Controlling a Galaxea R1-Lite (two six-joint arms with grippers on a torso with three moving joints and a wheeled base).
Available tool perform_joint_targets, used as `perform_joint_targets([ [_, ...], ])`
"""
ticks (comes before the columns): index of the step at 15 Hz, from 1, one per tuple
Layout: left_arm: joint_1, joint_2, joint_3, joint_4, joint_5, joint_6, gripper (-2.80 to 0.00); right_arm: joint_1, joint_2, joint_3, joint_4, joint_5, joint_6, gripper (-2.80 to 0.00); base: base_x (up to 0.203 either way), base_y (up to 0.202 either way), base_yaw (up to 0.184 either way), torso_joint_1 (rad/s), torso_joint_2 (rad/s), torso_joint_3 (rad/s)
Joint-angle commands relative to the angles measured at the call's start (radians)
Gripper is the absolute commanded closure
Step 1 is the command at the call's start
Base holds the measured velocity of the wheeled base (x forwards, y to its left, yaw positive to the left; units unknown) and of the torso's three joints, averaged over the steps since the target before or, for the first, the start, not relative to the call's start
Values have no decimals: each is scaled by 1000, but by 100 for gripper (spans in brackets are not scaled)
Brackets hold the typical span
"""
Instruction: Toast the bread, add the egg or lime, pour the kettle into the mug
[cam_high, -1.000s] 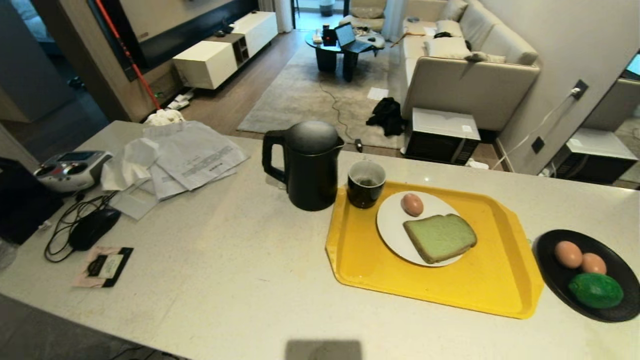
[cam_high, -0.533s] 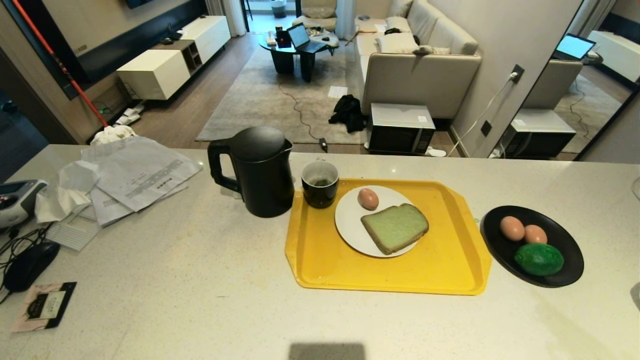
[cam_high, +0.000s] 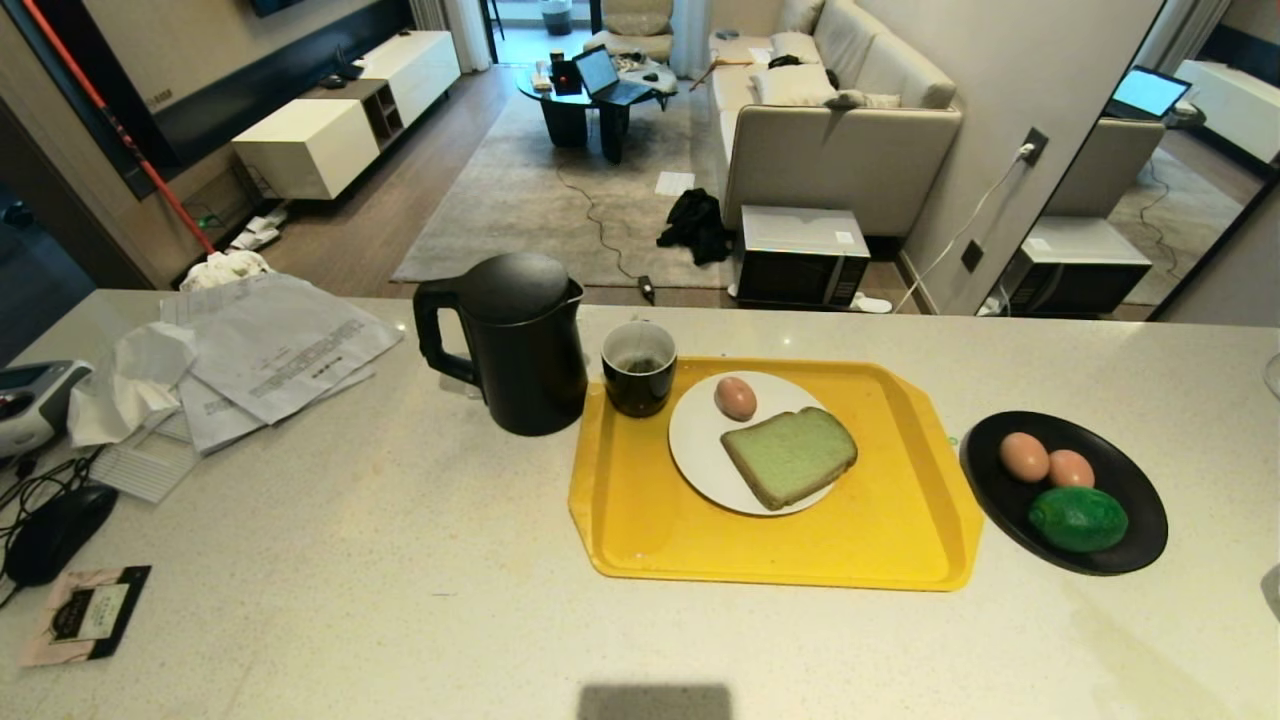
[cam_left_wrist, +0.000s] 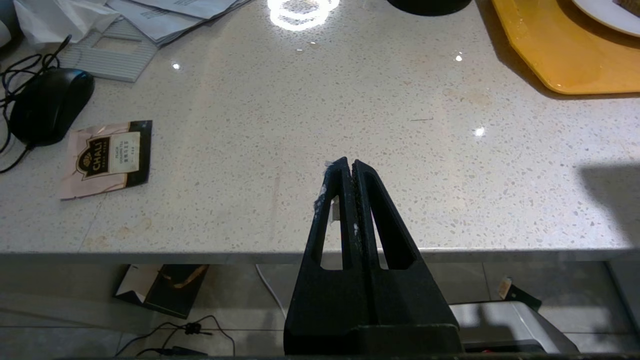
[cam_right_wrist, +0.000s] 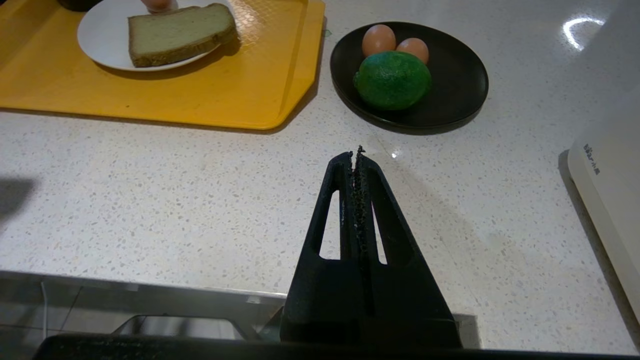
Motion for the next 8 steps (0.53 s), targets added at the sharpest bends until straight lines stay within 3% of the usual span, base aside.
perform_joint_targets([
  [1, 1, -1, 0, 0, -4, 7, 0, 0, 0, 0, -1, 0, 0, 0, 0, 0, 0, 0, 0, 0],
  [8, 1, -2, 0, 0, 1, 1, 0, 0, 0, 0, -1, 0, 1, 0, 0, 0, 0, 0, 0, 0],
])
